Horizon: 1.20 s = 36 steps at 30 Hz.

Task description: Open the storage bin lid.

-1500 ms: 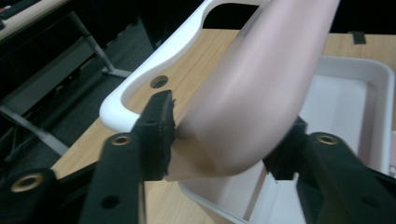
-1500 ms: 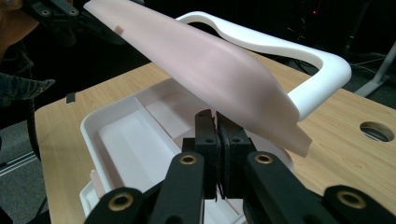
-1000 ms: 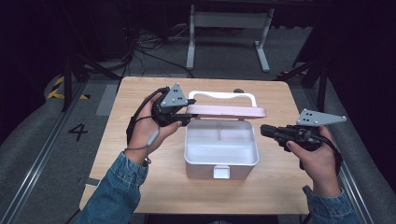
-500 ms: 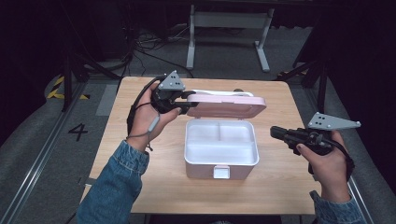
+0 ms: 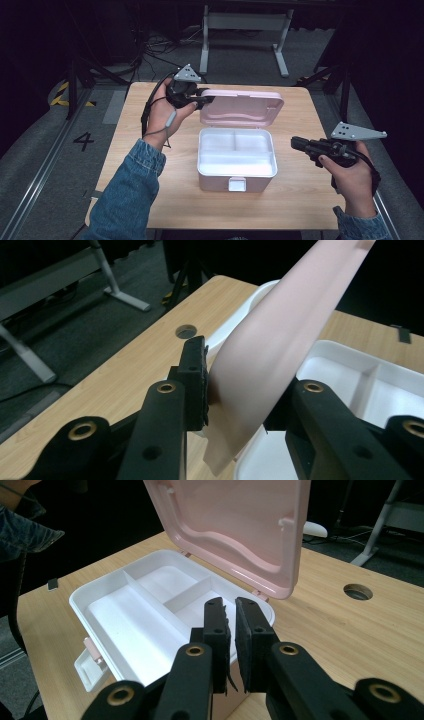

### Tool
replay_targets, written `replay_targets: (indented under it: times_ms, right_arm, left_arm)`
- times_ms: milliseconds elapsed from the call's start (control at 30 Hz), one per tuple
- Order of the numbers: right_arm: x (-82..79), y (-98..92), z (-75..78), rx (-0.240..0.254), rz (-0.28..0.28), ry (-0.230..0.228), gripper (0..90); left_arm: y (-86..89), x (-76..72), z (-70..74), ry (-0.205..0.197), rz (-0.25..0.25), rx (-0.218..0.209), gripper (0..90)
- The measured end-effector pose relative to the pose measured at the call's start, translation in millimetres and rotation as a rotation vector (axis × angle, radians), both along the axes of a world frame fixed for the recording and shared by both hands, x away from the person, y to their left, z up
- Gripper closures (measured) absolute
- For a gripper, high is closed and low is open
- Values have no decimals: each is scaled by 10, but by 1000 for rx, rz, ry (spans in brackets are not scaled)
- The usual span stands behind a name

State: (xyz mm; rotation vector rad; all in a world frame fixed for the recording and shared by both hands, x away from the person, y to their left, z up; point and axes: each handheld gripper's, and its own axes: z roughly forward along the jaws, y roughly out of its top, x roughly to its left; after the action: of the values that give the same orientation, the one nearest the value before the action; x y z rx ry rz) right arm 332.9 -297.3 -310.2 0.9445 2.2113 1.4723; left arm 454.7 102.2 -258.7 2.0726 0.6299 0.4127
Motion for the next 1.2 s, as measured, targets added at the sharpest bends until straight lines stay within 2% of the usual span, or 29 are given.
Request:
replay_targets:
  times_ms: [67, 233, 533, 667, 833, 900, 967, 1033, 1100, 1200]
  right_arm:
    - [1, -1, -1, 1, 1, -1, 846]
    - [7, -32, -9, -2, -3, 0, 843]
    - [13, -81, -30, 3, -14, 15, 832]
    - [13, -94, -38, 3, -19, 20, 829]
    - [40, -134, -76, -5, -37, 39, 798]
    - [57, -139, -91, -8, -40, 43, 781]
    - [64, -140, -98, -11, -41, 47, 778]
    - [73, -144, -108, -11, -44, 53, 776]
    - [78, -149, -110, -12, -45, 50, 773]
    - [79, -153, -110, -9, -45, 52, 769]
  left_arm:
    - [-5, 28, 2, 0, 5, 4, 694]
    - [-3, 154, -29, 23, 20, -28, 689]
    - [-43, 327, -64, 36, 37, -1, 660]
    - [-50, 386, -85, 47, 43, -9, 653]
    - [-75, 490, -125, 46, 52, 14, 630]
    - [-82, 529, -144, 46, 49, 10, 620]
    - [-86, 553, -157, 46, 43, 7, 608]
    - [-100, 594, -185, 57, 28, 11, 547]
    - [-115, 622, -212, 56, 34, 17, 525]
    - [-128, 667, -252, 66, 36, 3, 487]
